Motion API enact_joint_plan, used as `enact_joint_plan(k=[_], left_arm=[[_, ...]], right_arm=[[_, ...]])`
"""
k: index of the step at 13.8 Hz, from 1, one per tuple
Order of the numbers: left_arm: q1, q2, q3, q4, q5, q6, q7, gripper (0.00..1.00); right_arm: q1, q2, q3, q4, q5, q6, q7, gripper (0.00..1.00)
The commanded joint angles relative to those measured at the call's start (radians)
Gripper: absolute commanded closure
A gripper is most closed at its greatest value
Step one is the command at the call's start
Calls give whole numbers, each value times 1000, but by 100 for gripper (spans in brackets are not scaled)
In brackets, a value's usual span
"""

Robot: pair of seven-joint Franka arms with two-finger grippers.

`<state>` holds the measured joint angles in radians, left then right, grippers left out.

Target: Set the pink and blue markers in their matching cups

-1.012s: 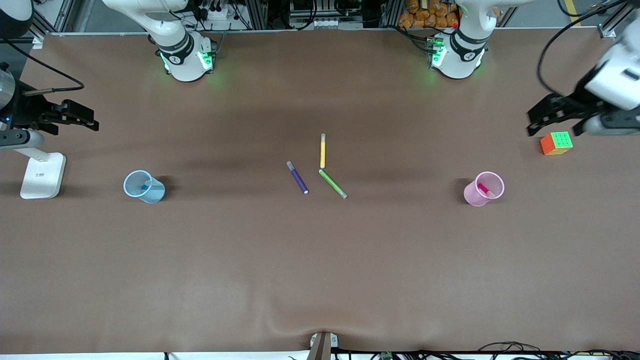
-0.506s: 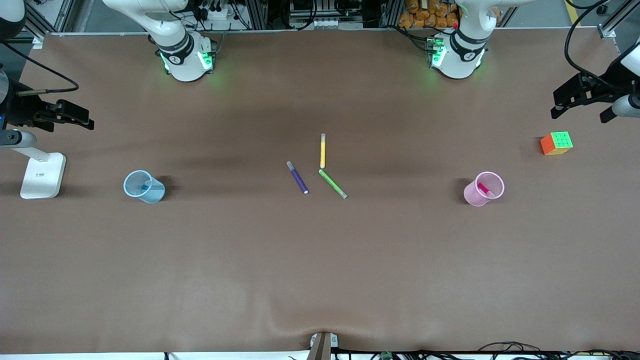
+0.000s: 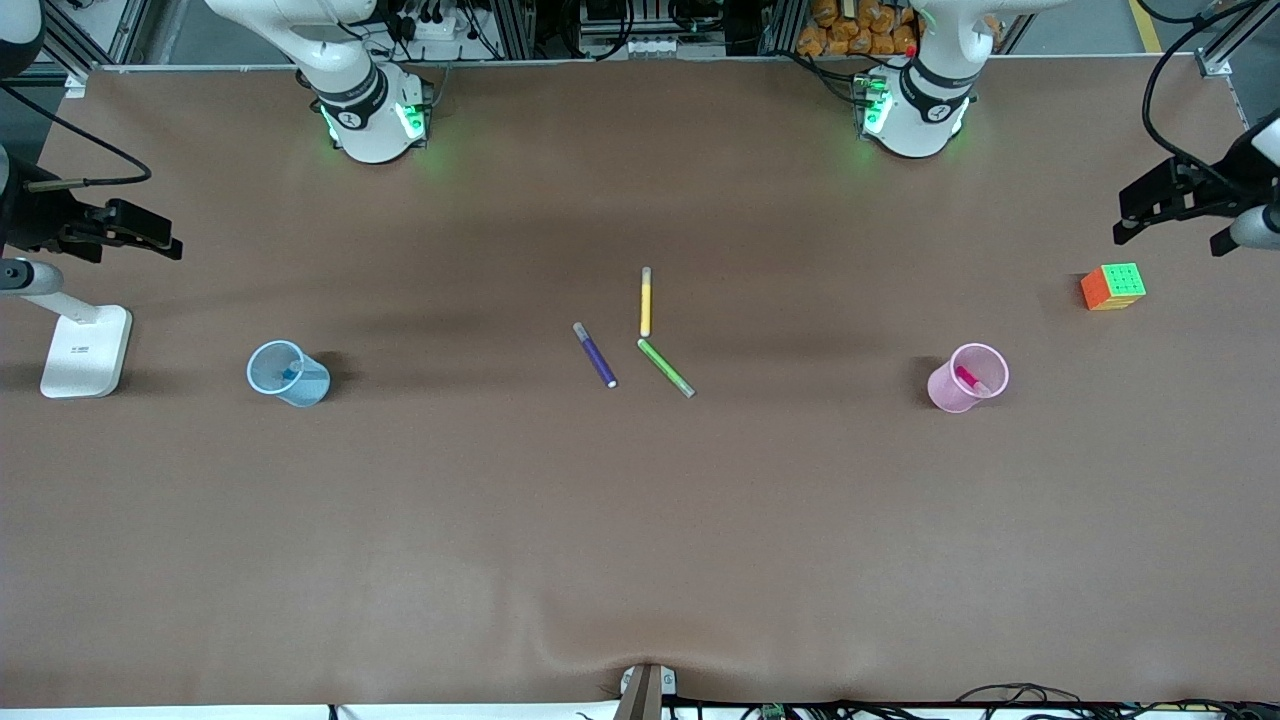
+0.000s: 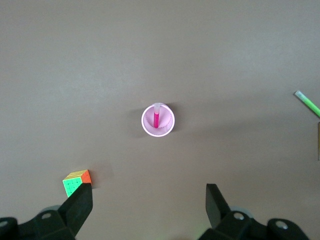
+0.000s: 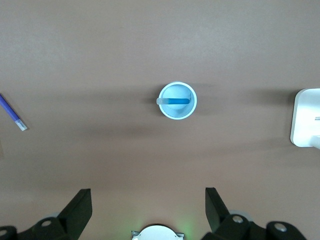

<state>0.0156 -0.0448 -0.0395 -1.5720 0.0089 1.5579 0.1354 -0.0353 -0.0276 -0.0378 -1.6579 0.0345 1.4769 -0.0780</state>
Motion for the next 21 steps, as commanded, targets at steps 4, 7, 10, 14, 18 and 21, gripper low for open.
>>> enact_joint_plan(k=[4, 7, 10, 14, 18, 21], left_arm=[[-5, 3, 16, 17, 3, -19, -78, 0], [-5, 6, 15, 10, 0, -21, -91, 0], [-5, 6, 15, 9, -6, -21, -91, 0], [-5, 5, 15, 9, -33, -22, -226, 0], [-5, 6, 15, 1, -33, -27, -238, 0], [-5, 10, 15, 4, -32, -25, -232, 0]], right_arm=[[-11, -20, 9, 3, -16, -9, 17, 0], [-11, -18, 10, 3, -16, -4, 17, 0], [-11, -18, 10, 3, -16, -3, 17, 0], [-11, -18, 10, 3, -16, -4, 17, 0], [-11, -18, 10, 4, -16, -9, 15, 0], [-9, -18, 10, 6, -16, -6, 15, 0]])
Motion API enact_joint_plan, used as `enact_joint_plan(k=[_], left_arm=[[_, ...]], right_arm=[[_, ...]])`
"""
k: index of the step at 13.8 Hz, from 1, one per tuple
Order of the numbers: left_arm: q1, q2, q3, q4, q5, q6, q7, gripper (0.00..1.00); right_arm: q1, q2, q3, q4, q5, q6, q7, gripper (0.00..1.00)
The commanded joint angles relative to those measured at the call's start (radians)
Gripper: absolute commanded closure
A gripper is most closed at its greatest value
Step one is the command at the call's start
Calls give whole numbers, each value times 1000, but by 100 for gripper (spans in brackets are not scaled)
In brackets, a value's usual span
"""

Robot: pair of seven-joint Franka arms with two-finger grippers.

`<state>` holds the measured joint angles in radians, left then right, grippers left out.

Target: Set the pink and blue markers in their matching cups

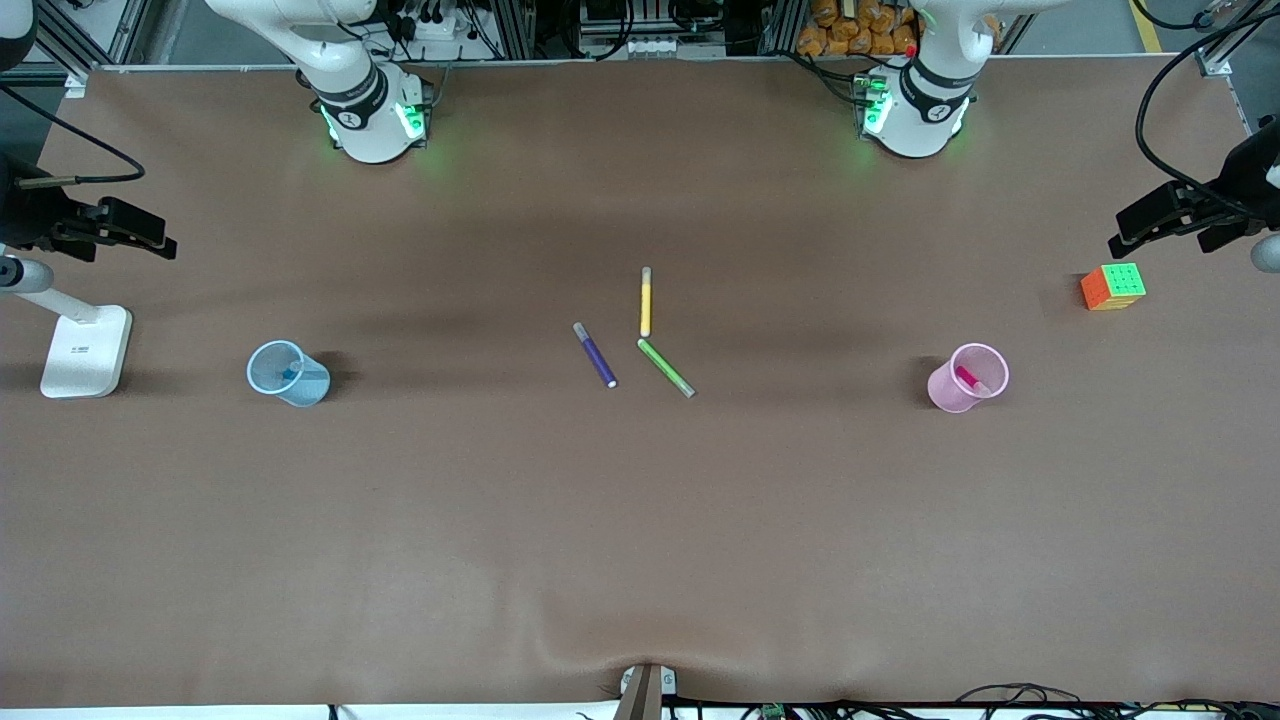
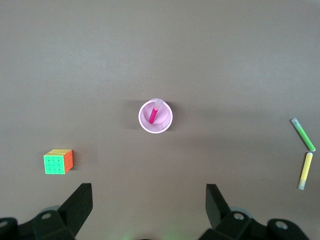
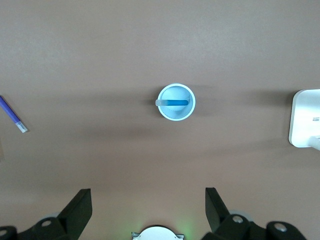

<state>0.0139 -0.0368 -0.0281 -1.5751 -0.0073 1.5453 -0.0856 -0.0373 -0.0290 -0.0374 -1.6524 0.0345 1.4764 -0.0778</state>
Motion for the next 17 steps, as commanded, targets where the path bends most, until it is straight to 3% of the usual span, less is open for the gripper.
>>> enact_joint_plan(k=[1, 17], left_arm=[[-3, 3, 4, 7, -17, -13, -10, 0], [-5, 20, -13, 23, -14, -24, -8, 0]], right_arm=[[-7, -16, 10, 0, -16, -4, 15, 0], [-12, -17, 10, -1, -16, -16, 16, 0]])
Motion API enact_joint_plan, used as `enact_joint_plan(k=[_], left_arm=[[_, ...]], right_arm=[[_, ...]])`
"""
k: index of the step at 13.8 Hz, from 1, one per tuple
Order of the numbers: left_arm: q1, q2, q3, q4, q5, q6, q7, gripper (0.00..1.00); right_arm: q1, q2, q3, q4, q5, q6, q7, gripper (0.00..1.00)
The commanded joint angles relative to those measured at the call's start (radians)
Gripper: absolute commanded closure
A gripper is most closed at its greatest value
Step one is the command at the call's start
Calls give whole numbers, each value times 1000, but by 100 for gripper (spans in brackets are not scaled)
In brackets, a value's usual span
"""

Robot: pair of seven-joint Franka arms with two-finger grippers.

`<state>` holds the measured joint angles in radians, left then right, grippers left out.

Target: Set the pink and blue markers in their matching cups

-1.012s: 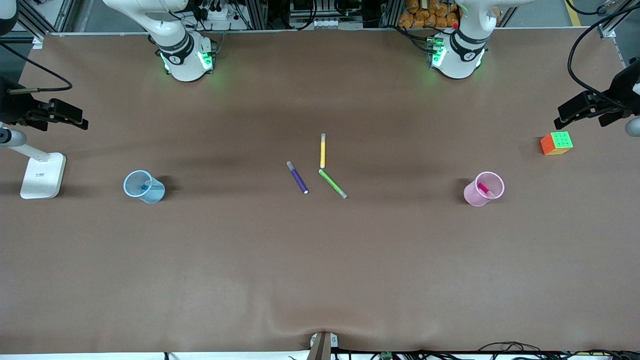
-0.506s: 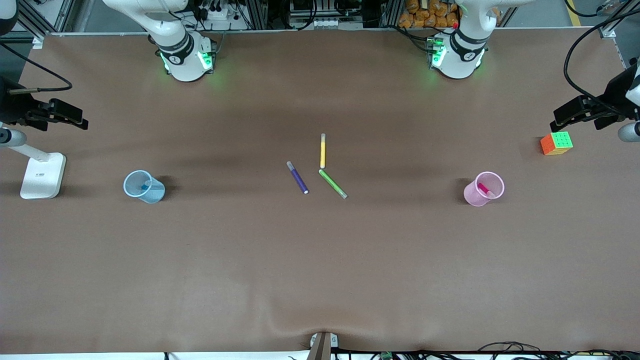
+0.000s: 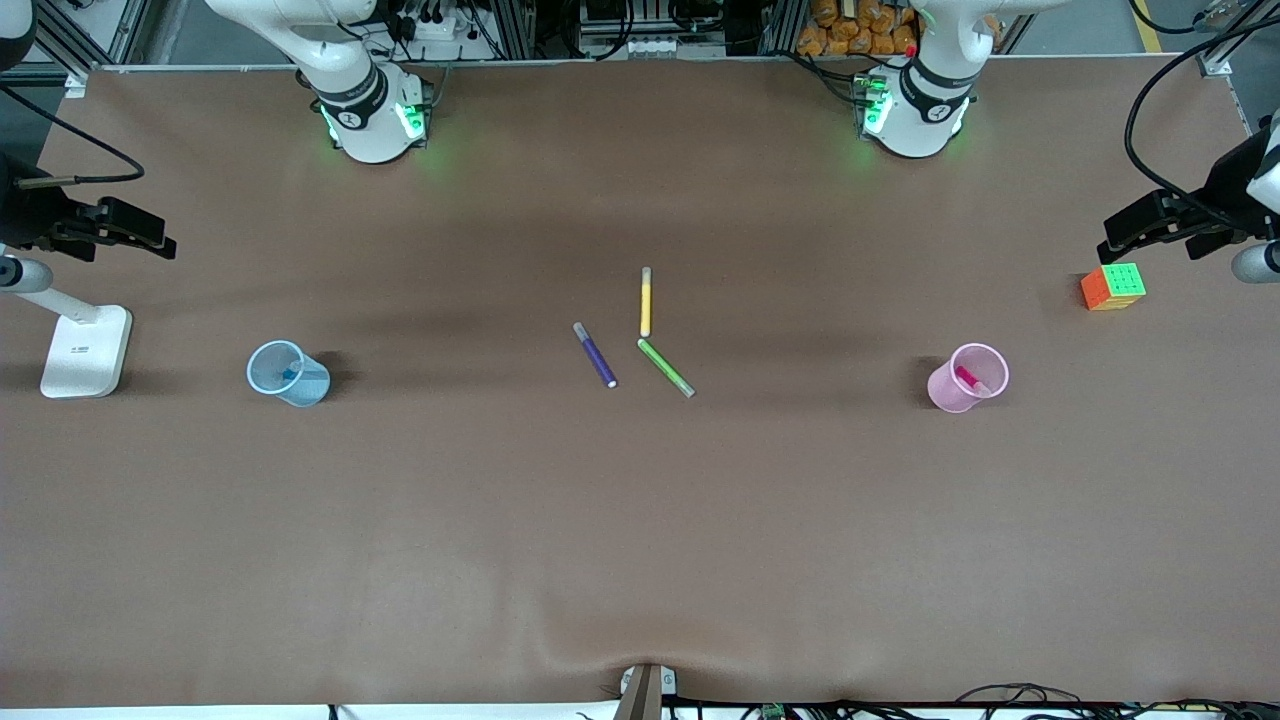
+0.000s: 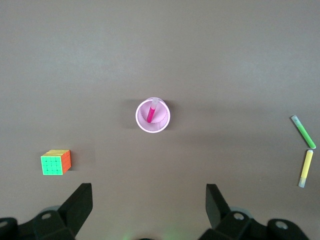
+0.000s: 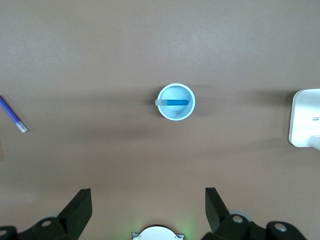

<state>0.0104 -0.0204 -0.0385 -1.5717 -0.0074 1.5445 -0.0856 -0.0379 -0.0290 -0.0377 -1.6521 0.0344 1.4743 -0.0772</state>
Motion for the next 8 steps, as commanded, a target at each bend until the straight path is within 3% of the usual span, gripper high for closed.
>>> enact_joint_plan(k=[1, 8], left_arm=[[-1, 0, -3, 19, -14, -23, -8, 0], [0, -4, -12, 25, -14, -29, -10, 0]], right_arm=[[-11, -17, 10, -1, -16, -11, 16, 0], [-11, -17, 10, 6, -16, -5, 14, 0]])
